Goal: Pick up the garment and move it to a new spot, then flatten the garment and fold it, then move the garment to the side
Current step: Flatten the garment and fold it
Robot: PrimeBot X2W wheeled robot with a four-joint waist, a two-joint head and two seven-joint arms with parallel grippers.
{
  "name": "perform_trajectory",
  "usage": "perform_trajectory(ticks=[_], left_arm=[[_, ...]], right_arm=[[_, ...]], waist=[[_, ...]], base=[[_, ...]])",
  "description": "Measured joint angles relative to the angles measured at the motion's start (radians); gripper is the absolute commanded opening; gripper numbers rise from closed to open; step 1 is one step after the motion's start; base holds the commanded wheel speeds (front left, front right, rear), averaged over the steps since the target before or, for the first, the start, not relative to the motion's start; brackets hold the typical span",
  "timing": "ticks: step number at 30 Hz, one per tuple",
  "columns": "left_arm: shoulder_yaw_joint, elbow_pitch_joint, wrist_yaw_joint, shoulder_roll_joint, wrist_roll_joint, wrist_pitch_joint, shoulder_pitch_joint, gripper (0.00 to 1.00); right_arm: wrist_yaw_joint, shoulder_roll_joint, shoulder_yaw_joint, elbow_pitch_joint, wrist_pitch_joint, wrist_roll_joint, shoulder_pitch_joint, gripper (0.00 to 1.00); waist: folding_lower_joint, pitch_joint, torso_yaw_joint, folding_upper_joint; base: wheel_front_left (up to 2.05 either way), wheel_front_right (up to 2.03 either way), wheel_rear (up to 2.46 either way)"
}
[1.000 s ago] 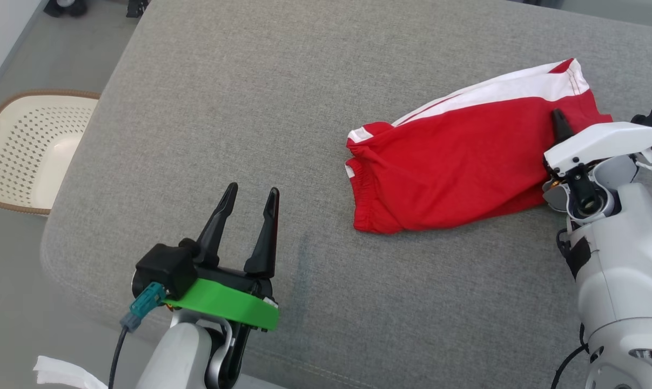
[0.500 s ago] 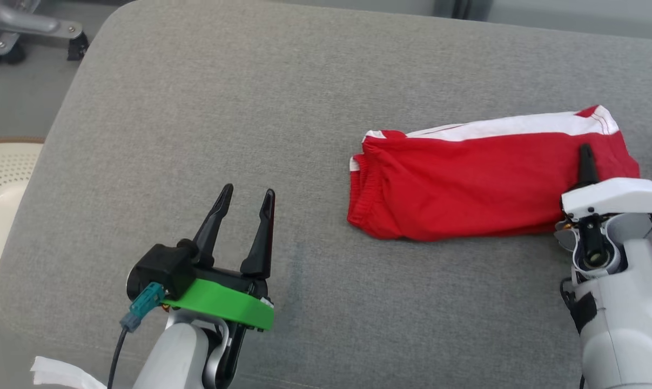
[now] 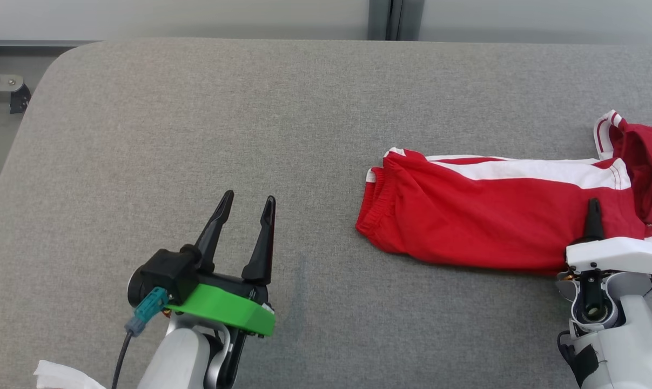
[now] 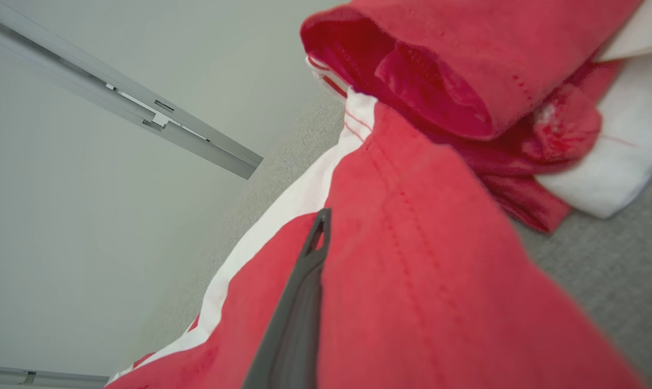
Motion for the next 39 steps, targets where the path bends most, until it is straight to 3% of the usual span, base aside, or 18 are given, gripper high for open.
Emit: perform_trajectory(ticks=[9,22,34,35,36,37,39], left_arm=[[0.001,0.01,0.0,0.005,0.006,0.0,0.004,1.0],[0.03,0.021,0.0,0.007,0.004,0.0,0.017,1.0],[0.029,0.043,0.0,0.006,-0.002,0.0,0.035,1.0],[0.039,0.044,0.0,0.006,-0.002,0.0,0.037,1.0],[0.045,0.045,0.0,0.007,-0.002,0.0,0.037,1.0],[0.05,0.045,0.0,0.009,-0.004,0.0,0.037,1.0],[0.054,0.045,0.0,0.01,-0.005,0.0,0.037,1.0]], right_arm=[[0.0,-0.002,0.133,-0.022,-0.042,0.038,-0.02,0.0],[0.0,-0.002,0.437,-0.188,-0.042,0.167,-0.002,0.0],[0.0,-0.001,0.573,-0.115,-0.073,0.173,0.021,0.0],[0.0,-0.001,0.581,-0.109,-0.076,0.174,0.021,0.2],[0.0,-0.001,0.588,-0.105,-0.076,0.18,0.02,0.76],[0.0,-0.001,0.6,-0.101,-0.078,0.188,0.019,1.0],[0.0,-0.003,0.635,-0.104,-0.081,0.204,0.018,1.0]], waist=[[0.0,-0.014,0.002,0.0],[0.0,-0.042,0.039,0.0],[0.0,-0.066,0.093,0.0],[0.0,-0.066,0.096,0.0],[0.0,-0.067,0.098,0.0],[0.0,-0.067,0.101,0.0],[0.0,-0.068,0.106,0.0]], base=[[0.0,0.0,0.0],[0.0,0.0,0.0],[0.0,0.0,0.0],[0.0,0.0,0.0],[0.0,0.0,0.0],[0.0,0.0,0.0],[0.0,0.0,0.0]])
